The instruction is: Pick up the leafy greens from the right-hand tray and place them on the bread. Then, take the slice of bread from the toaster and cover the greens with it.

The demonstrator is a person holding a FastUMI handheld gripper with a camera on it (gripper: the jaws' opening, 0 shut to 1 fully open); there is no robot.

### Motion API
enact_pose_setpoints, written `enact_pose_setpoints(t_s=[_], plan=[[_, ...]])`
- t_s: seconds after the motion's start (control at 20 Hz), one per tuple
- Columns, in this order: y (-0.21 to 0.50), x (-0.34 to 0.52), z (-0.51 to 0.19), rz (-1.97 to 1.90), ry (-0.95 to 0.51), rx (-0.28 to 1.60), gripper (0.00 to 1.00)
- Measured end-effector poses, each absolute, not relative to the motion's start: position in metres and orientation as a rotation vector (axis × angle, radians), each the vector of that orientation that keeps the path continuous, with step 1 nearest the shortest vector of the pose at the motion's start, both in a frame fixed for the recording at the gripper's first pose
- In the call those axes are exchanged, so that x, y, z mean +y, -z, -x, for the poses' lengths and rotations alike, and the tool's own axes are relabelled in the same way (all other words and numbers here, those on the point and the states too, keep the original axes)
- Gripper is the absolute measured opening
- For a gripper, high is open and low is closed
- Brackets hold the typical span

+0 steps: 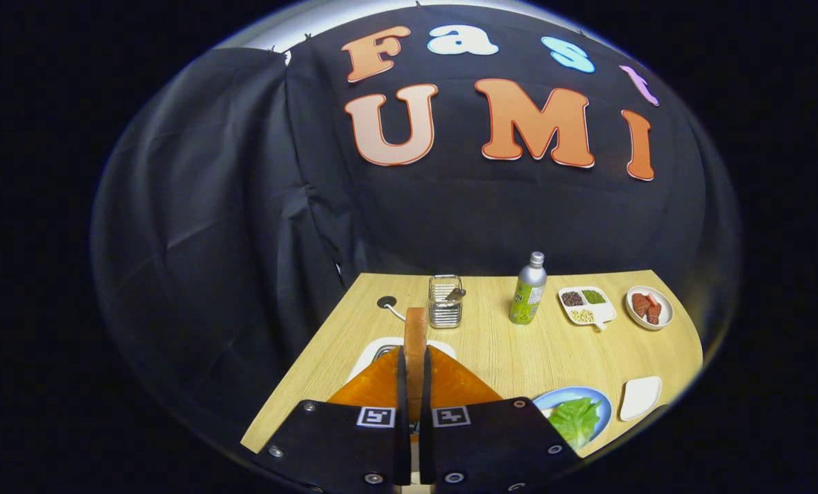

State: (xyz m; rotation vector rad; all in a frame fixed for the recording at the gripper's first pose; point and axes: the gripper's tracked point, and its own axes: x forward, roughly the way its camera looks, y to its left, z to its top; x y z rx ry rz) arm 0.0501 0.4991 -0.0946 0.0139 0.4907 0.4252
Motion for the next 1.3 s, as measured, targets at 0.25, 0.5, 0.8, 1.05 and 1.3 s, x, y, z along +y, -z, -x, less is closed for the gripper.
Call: enact_pose_setpoints(t_s=[0.25, 0.5, 0.8, 1.05, 1.3], plan=[[0.068, 0.485, -0.055, -0.045, -0.434, 0.456, 0.05], [0.06, 0.452, -0.064, -0.042, -0.402, 0.435, 0.05], [0.078, 0.397, -0.071, -0.025, -0.341, 0.449, 0.05], [0.107, 0.351, -0.072, -0.01, -0.286, 0.499, 0.05], [0.139, 0.326, -0.07, -0.014, -0.283, 0.556, 0.05]])
